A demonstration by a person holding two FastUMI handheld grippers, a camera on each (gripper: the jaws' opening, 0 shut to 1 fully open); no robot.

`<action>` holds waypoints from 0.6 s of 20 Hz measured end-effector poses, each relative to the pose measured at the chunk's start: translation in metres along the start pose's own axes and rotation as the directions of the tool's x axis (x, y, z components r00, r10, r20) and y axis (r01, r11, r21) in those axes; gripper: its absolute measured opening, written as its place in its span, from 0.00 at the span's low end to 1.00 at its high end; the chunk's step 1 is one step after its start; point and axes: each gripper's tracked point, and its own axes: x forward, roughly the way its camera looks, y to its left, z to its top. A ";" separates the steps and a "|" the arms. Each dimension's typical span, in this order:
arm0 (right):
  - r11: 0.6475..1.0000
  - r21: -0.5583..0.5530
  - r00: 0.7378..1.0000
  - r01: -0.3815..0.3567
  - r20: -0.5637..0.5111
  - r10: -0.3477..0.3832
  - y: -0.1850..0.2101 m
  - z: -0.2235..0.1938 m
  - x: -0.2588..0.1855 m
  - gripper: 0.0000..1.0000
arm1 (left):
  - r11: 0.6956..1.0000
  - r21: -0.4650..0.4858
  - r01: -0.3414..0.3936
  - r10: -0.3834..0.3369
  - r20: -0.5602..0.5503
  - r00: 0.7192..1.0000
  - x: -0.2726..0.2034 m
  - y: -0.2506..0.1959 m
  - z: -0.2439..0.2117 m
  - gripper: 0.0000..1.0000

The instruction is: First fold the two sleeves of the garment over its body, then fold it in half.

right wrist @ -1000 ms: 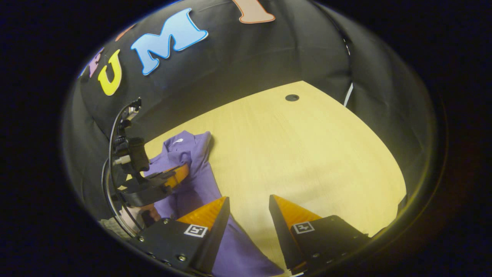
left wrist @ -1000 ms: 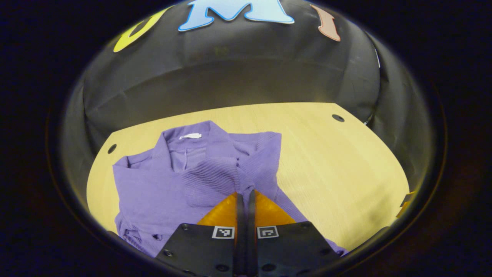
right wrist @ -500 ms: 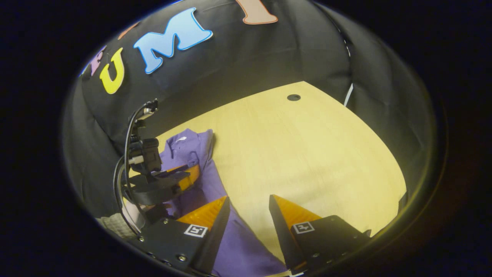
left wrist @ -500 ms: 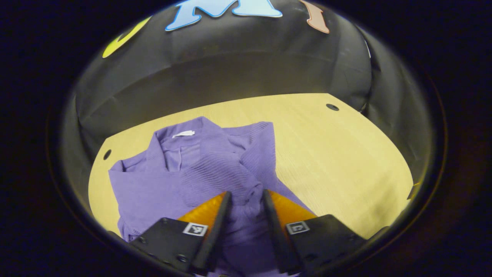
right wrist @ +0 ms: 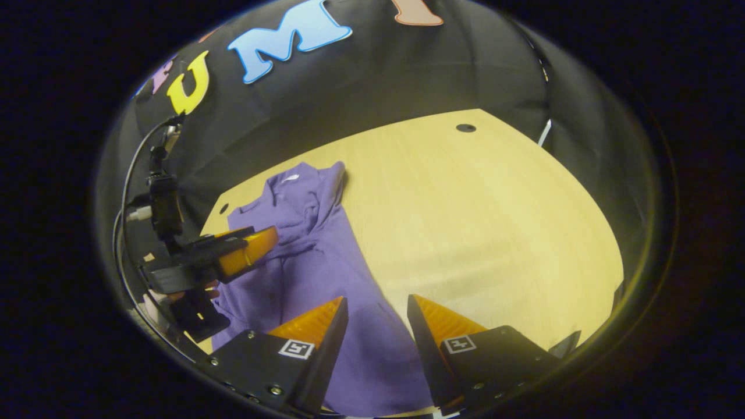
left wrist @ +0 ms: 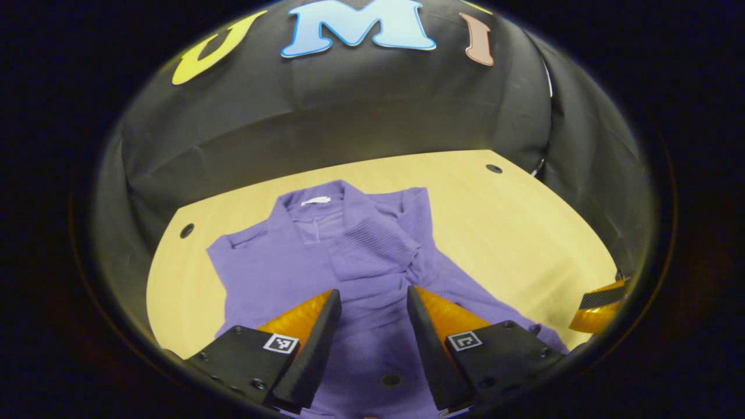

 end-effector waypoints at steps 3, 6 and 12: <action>0.999 -0.034 0.999 0.000 -0.037 -0.001 0.007 -0.025 0.001 0.65 | 0.999 -0.025 -0.037 0.037 -0.019 0.999 -0.033 0.024 -0.034 0.79; 0.998 -0.063 0.997 0.000 -0.080 -0.005 0.011 -0.054 -0.003 0.65 | 0.997 -0.026 -0.066 0.064 -0.068 0.996 -0.061 0.042 -0.080 0.80; 0.990 -0.143 0.987 0.010 -0.158 -0.033 0.012 -0.099 -0.003 0.66 | 0.990 -0.062 -0.124 0.110 -0.190 0.975 -0.116 0.074 -0.172 0.80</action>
